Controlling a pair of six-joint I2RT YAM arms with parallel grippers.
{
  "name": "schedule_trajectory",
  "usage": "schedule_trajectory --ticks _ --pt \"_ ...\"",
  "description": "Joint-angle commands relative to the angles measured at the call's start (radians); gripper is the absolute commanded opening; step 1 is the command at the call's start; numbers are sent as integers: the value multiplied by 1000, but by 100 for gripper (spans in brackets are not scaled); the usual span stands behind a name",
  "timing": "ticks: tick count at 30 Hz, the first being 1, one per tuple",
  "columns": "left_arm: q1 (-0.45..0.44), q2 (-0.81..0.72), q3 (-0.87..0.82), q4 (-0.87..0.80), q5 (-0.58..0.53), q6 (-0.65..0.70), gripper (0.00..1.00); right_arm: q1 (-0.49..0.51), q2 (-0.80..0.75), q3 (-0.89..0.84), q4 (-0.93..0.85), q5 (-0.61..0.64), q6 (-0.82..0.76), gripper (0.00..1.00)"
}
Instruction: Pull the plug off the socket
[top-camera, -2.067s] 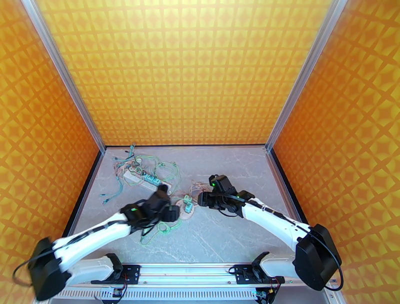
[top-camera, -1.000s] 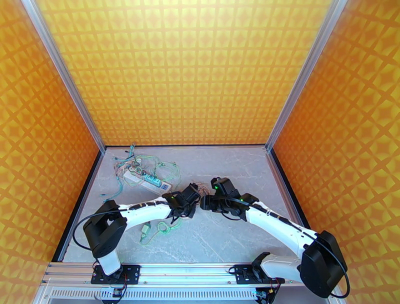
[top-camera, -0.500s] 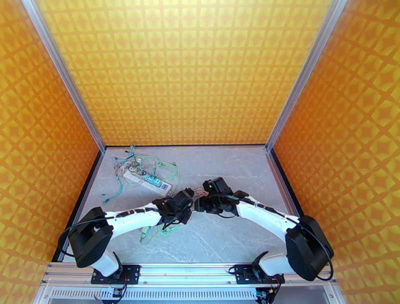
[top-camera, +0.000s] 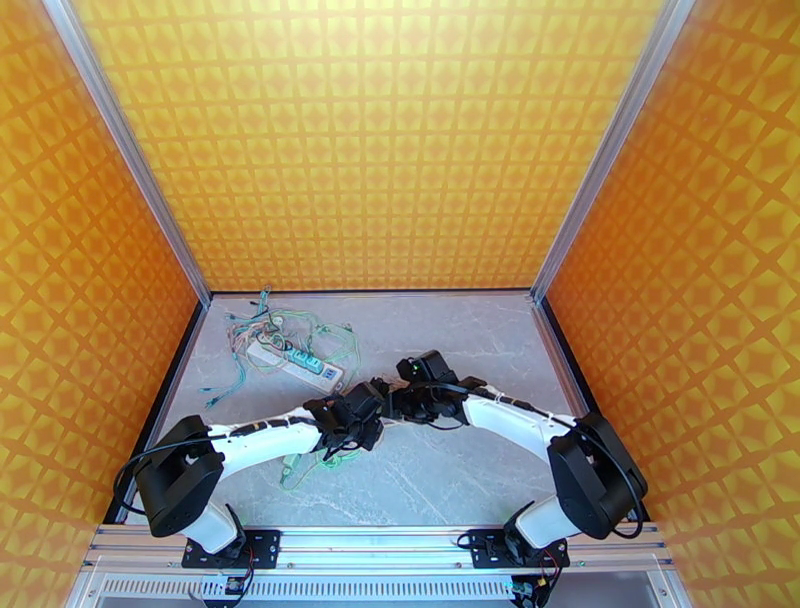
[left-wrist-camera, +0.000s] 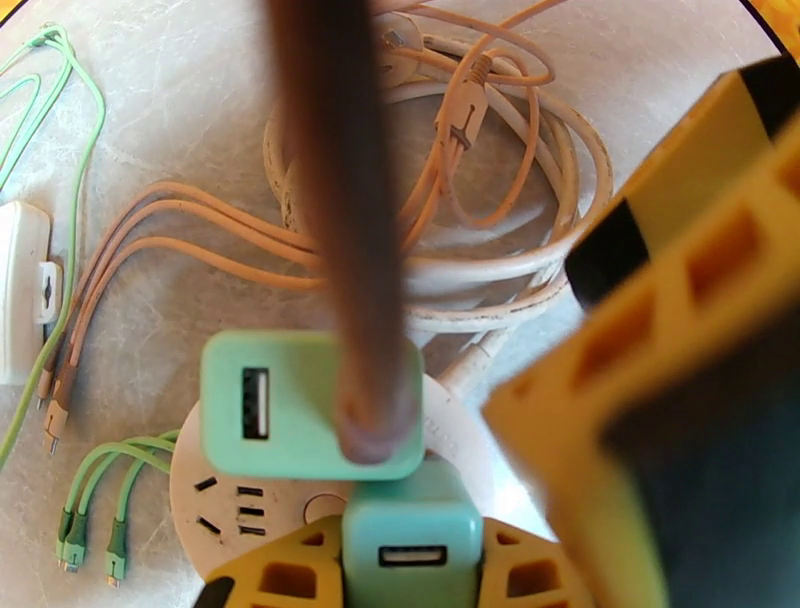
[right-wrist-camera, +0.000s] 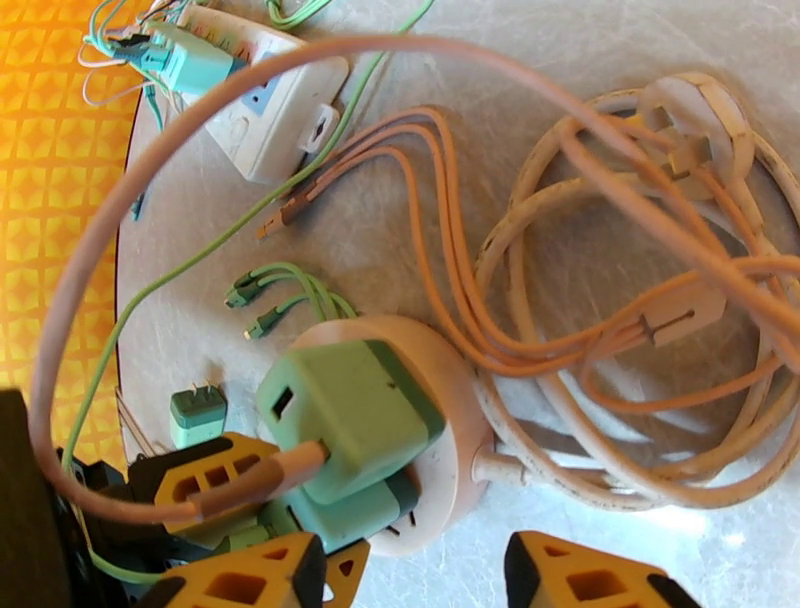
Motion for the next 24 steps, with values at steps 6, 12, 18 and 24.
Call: schedule_trajectory --ticks 6,12,18,24 --pt "-22 -28 16 -46 59 25 20 -50 60 -25 104 -105 33 50" --pt "-22 -15 24 -43 58 4 20 -51 103 -44 84 -148 24 41" --pt "-22 -1 21 -23 59 -27 20 -50 111 -119 157 -184 67 34" --pt "-23 7 24 -18 60 -29 20 -47 165 -114 242 -247 112 32"
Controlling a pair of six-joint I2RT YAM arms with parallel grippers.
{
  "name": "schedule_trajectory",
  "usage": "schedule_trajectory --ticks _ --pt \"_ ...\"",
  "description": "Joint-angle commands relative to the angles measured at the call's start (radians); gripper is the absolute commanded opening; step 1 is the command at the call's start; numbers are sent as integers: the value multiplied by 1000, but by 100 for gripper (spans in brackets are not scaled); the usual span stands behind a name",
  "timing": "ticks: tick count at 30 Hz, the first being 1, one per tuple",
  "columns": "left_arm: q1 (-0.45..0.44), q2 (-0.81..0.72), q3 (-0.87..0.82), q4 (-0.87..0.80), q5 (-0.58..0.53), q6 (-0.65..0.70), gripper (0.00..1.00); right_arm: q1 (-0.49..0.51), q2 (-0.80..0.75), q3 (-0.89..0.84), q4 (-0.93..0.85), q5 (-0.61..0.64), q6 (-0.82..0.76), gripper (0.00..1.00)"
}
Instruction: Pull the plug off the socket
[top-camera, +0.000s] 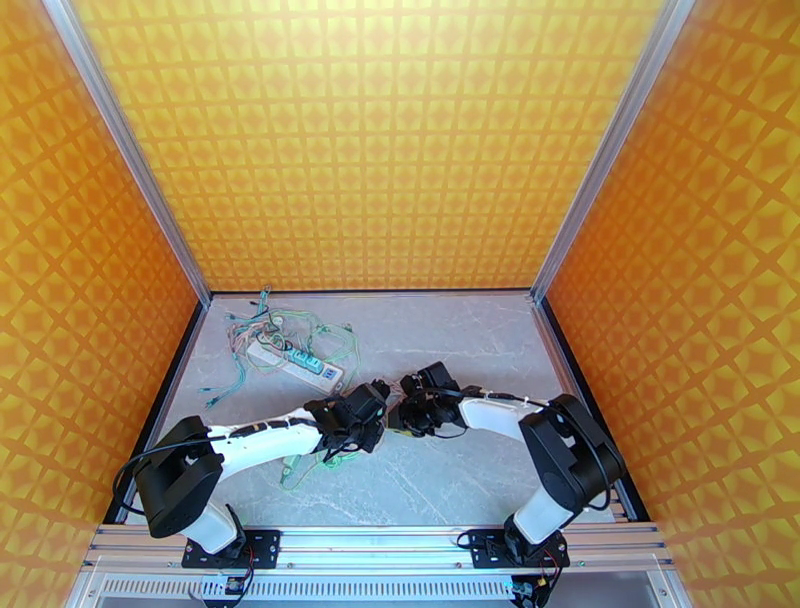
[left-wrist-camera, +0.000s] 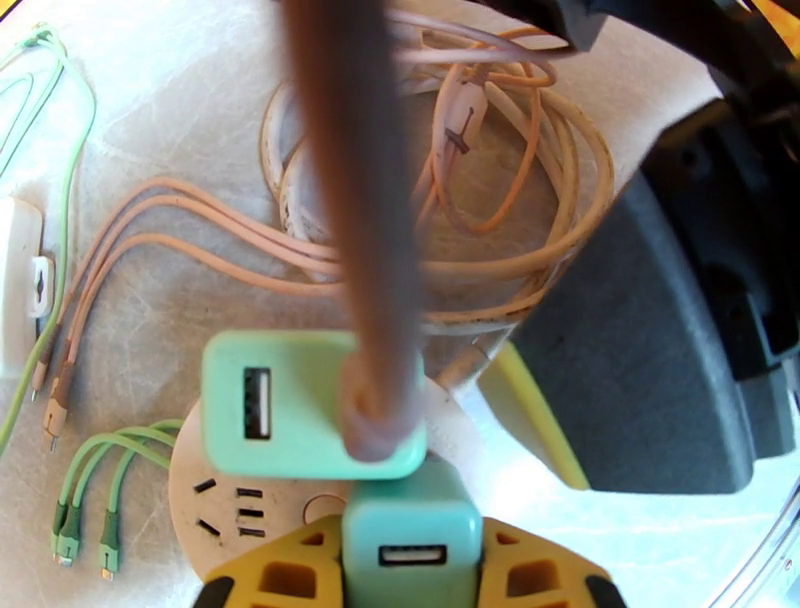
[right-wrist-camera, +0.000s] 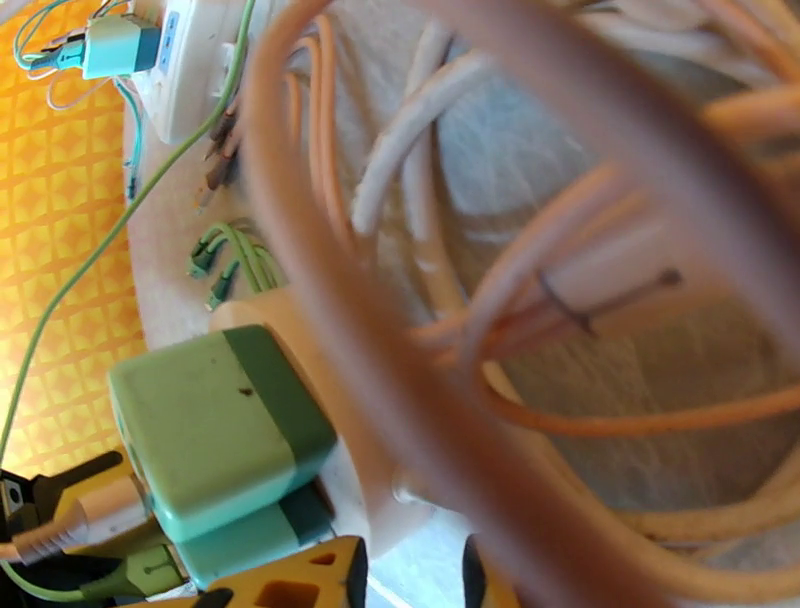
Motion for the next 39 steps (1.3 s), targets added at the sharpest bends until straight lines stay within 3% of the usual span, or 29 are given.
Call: schedule_trajectory --ticks 1,9,27,39 --pt "-14 11 24 -2 53 -24 21 4 35 0 86 -48 40 31" --pt "-14 19 26 14 53 -34 20 26 67 34 102 -75 61 27" --pt "-17 36 24 43 59 -50 20 38 157 90 -81 66 -68 21" --pt "-113 67 53 17 -70 -13 16 63 219 118 -158 105 -46 14"
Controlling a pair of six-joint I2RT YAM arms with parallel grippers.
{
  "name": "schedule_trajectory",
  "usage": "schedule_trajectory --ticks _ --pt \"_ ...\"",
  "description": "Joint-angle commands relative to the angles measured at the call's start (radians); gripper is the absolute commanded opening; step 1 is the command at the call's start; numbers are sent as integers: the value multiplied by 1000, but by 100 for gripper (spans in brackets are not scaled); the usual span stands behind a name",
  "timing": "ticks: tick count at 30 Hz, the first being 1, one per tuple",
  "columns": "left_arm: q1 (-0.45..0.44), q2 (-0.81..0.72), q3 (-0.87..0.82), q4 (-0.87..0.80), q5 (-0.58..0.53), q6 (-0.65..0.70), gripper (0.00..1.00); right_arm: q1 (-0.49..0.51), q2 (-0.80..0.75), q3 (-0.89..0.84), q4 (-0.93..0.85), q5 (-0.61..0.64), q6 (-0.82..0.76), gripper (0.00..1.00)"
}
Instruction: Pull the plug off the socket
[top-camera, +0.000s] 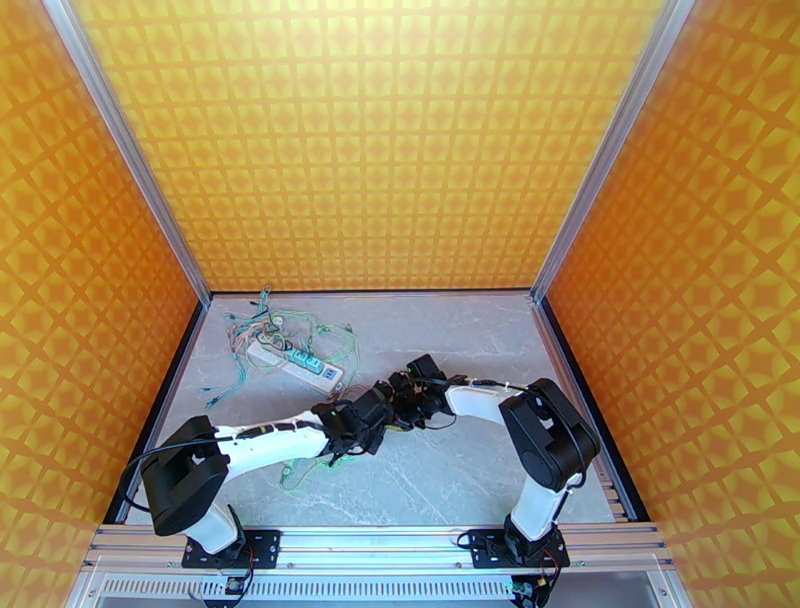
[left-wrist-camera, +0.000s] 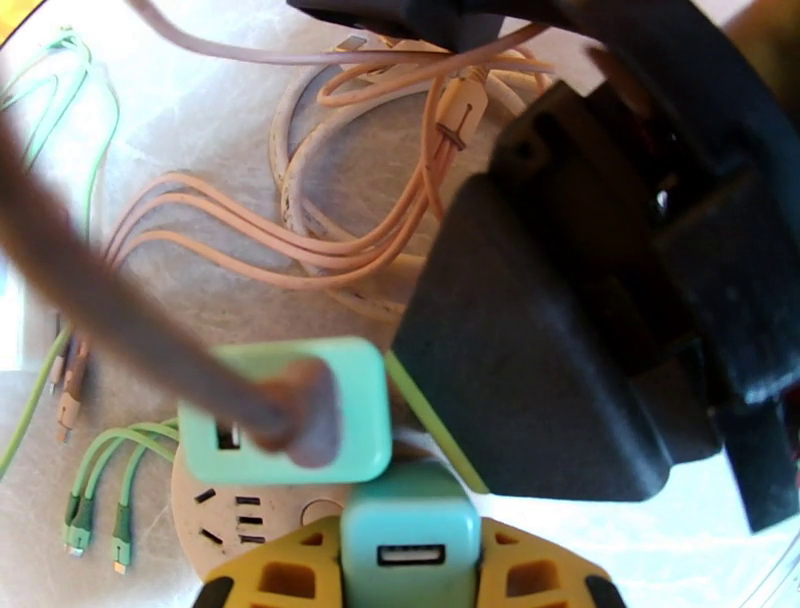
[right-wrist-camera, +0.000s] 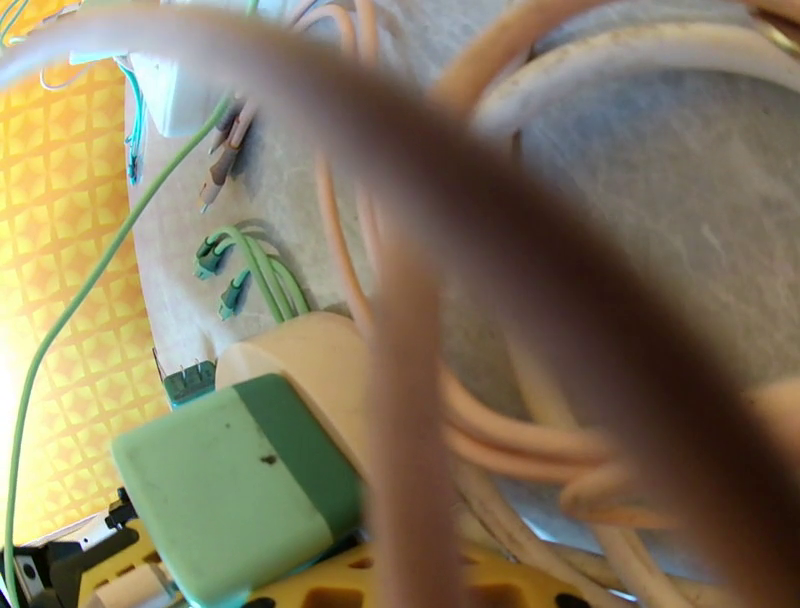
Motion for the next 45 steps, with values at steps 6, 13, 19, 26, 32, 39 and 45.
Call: schedule_trajectory --ticks 6,13,19,26,32,39,45 --pt "-36 5 8 51 68 -41 13 56 114 -21 -85 158 13 12" --pt "42 -84 -39 82 142 -120 11 65 122 -18 -132 198 6 9" --pt "64 -109 -36 99 176 -132 11 71 125 -11 -149 210 7 10" --pt "31 -75 -11 83 160 -90 12 80 137 8 -172 223 16 9" --pt "-61 -23 30 34 56 -35 11 84 156 26 -196 231 20 9" --pt "-104 3 35 19 33 -48 10 88 165 31 -204 237 20 8" --pt "-70 -55 -5 56 50 -105 7 89 170 26 -209 243 20 8"
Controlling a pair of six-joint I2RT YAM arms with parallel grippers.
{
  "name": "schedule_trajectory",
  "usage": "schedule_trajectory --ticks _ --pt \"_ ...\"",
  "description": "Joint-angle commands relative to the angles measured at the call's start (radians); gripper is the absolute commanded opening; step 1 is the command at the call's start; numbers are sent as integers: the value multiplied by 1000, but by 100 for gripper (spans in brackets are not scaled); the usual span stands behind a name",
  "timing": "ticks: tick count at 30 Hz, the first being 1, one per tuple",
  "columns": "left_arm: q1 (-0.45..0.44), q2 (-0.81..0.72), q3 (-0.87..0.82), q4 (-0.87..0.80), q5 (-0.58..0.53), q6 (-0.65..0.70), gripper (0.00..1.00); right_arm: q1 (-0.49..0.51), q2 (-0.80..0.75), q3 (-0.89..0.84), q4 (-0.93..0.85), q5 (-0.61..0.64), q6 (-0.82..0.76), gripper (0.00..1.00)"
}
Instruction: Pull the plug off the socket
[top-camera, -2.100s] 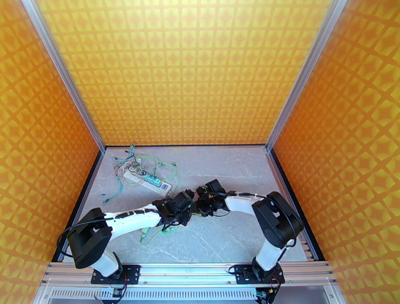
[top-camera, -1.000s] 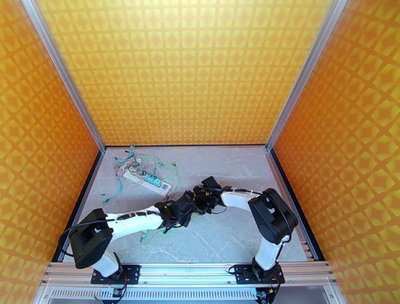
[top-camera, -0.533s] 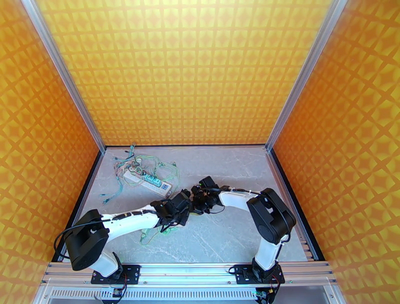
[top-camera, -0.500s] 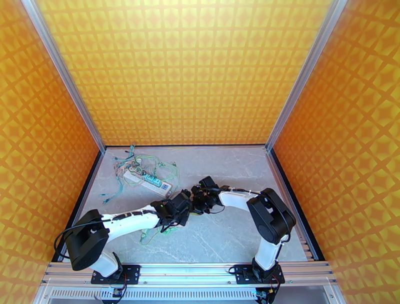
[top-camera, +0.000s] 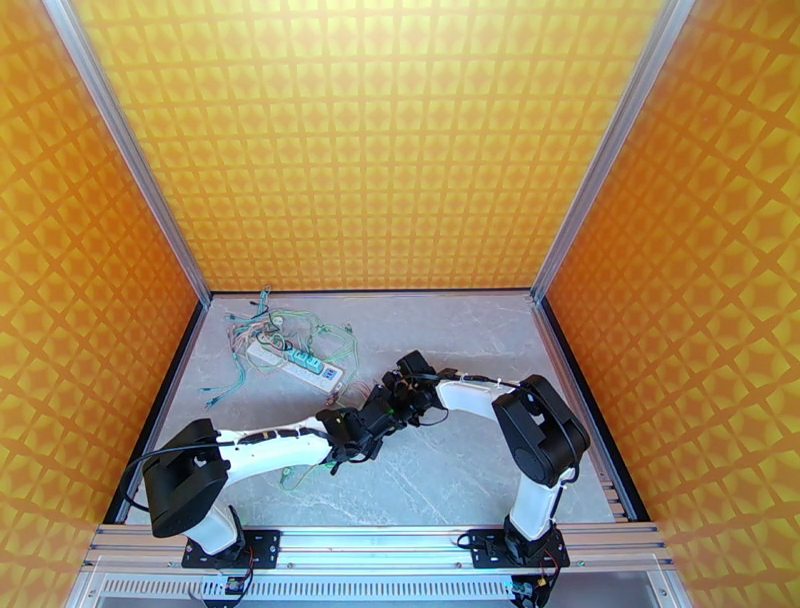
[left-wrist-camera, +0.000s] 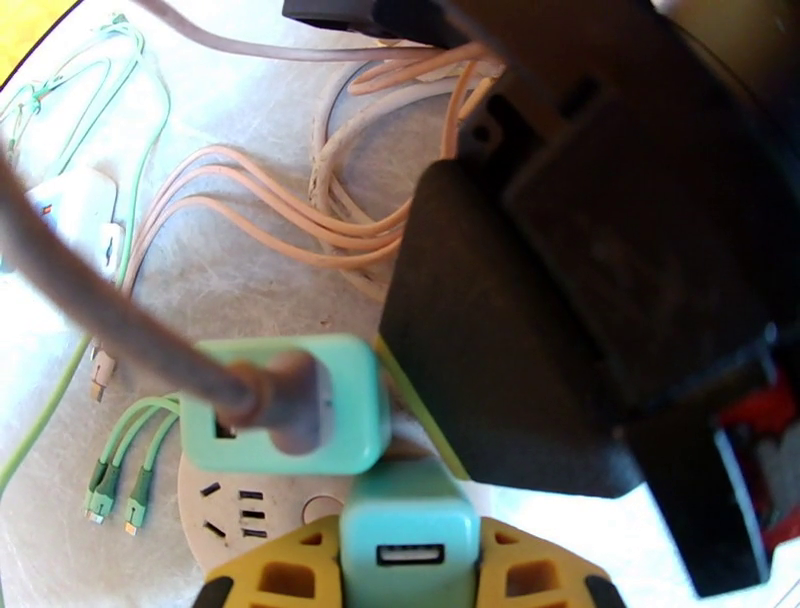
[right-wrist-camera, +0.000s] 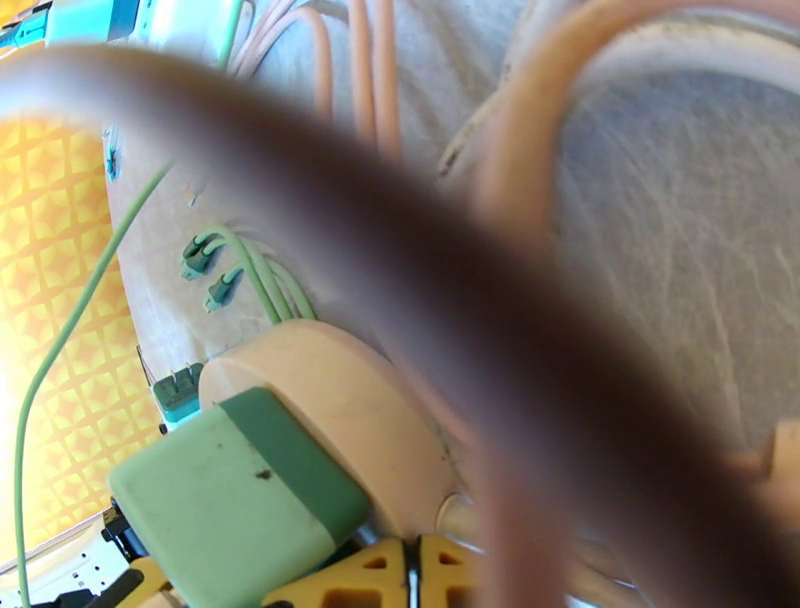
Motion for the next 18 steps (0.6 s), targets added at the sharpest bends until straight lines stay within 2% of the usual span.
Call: schedule_trajectory --ticks 1,9,18 --pt "-15 -60 -13 114 168 -40 7 45 123 -66 -104 202 17 8" --pt "75 -177 -100 189 254 -112 7 45 127 -63 -114 207 10 7" --pt "61 -145 -49 145 258 -52 7 46 135 -49 -124 212 10 7"
